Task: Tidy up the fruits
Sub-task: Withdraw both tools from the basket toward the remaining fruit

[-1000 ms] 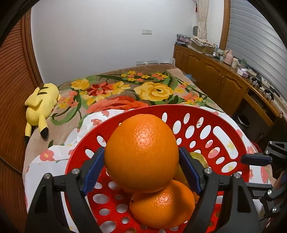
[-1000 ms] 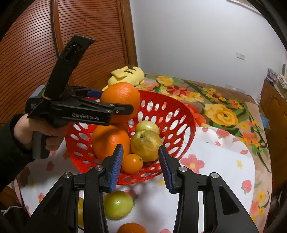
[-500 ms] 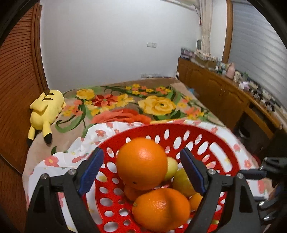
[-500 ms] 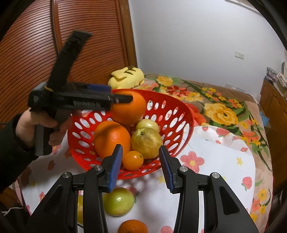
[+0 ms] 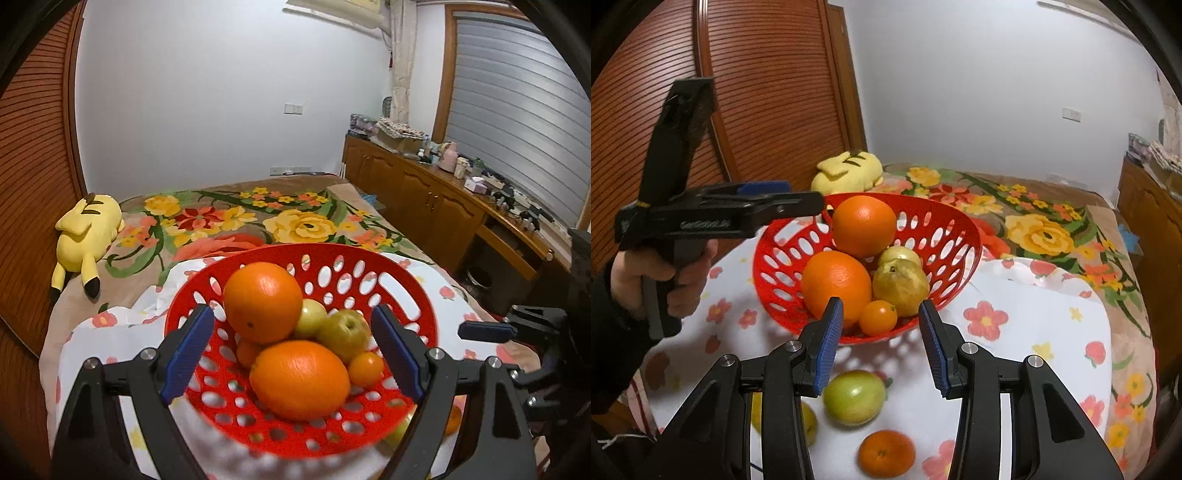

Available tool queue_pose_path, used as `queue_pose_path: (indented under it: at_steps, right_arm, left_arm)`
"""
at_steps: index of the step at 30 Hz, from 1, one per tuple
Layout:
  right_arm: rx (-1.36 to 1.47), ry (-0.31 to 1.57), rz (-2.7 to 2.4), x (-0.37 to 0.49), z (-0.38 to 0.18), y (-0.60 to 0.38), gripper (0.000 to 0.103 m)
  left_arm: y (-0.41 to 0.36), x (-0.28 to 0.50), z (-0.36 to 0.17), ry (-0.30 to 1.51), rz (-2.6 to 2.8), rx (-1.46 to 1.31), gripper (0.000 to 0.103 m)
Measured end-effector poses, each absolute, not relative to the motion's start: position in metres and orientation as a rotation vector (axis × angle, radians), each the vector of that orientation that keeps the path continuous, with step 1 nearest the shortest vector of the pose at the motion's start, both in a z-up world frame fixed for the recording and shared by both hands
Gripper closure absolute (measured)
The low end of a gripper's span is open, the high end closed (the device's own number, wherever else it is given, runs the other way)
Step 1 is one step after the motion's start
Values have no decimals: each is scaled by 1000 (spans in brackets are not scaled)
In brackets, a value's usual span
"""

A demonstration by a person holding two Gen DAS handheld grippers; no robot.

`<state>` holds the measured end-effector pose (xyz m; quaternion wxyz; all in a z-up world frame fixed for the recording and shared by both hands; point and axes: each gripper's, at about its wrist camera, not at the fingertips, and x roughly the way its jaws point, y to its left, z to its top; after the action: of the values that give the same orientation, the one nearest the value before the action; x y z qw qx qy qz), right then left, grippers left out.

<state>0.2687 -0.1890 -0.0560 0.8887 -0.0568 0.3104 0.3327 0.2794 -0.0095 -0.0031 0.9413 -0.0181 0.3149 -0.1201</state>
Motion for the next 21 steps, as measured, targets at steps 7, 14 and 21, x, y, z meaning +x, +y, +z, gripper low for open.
queue_pose_path:
  at_steps: [7, 14, 21]
  right_arm:
    - [-91, 632, 667, 238, -52, -191, 55]
    - [-83, 633, 661, 206, -57, -186, 51]
    - [-68, 647, 651, 181, -70, -181, 46]
  left_arm:
    - [-8, 239, -2, 623, -253, -13, 16]
    - [0, 204, -15, 633, -245, -26, 16]
    - [8, 176, -33, 660, -227, -30, 16]
